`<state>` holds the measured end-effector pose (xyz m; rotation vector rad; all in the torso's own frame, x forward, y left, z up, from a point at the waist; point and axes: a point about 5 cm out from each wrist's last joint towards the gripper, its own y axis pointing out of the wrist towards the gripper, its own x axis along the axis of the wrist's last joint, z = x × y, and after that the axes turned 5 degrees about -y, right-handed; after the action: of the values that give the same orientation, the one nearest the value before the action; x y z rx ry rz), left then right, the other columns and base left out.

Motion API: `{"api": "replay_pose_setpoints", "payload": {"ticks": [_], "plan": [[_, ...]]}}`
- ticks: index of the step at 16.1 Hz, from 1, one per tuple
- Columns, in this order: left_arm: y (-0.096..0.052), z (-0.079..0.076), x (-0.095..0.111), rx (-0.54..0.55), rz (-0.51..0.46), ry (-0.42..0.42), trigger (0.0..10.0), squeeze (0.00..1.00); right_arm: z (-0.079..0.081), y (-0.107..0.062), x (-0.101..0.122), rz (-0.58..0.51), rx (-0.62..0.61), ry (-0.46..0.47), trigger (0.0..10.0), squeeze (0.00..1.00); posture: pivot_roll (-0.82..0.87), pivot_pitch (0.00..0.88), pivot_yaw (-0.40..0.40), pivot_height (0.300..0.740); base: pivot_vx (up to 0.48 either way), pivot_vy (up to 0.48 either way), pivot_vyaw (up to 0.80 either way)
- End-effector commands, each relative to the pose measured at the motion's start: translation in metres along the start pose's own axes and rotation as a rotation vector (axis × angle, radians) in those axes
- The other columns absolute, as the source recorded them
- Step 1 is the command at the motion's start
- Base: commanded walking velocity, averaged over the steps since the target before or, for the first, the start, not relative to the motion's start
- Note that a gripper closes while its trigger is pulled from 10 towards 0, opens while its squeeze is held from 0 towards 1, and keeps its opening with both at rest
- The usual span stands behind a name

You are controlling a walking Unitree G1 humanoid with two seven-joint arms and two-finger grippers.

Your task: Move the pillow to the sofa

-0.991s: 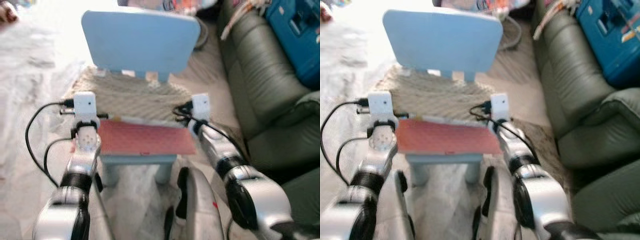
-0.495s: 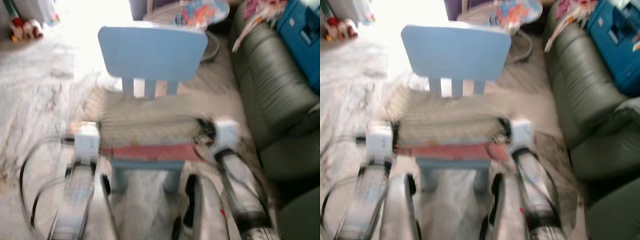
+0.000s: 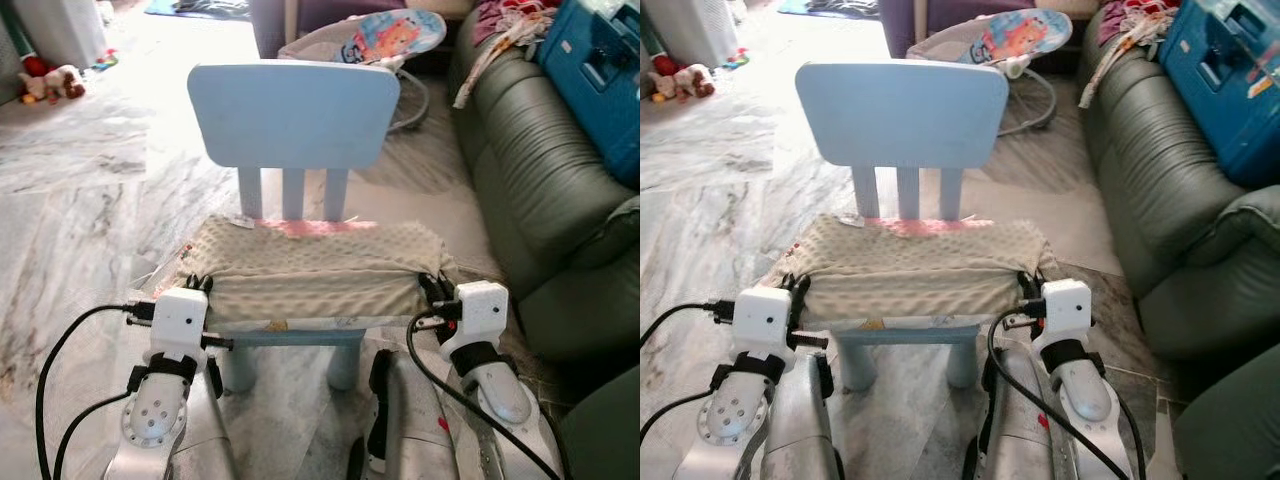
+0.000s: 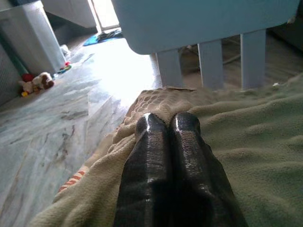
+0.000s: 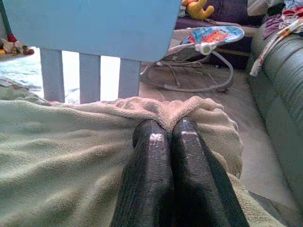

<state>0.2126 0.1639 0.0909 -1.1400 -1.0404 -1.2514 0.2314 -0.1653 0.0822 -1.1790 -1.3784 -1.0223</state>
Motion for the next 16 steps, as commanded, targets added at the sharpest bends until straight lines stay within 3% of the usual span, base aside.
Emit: {"api": "replay_pose_setpoints", "payload": {"ticks": [1, 4, 16], "plan": [[0.001, 0.0077, 0.0053, 0.051, -0.007, 0.002, 10.0, 0.0, -0.0079, 0.0028, 0.011, -0.033, -0.04, -0.002, 10.0, 0.0, 0.02, 0.0, -0.08, 0.509, 0.0, 0.0, 0.0], [0.0003, 0.0056, 0.0083, 0.052, -0.009, -0.011, 10.0, 0.0, -0.0064, 0.0049, 0.0149, -0.031, -0.042, 0.029, 10.0, 0.0, 0.02, 0.0, -0.075, 0.529, 0.0, 0.0, 0.0], [0.0041, 0.0045, 0.0106, 0.054, 0.003, 0.004, 10.0, 0.0, -0.0061, 0.0096, 0.0191, -0.017, -0.041, 0.055, 10.0, 0.0, 0.02, 0.0, -0.064, 0.679, 0.0, 0.0, 0.0]]}}
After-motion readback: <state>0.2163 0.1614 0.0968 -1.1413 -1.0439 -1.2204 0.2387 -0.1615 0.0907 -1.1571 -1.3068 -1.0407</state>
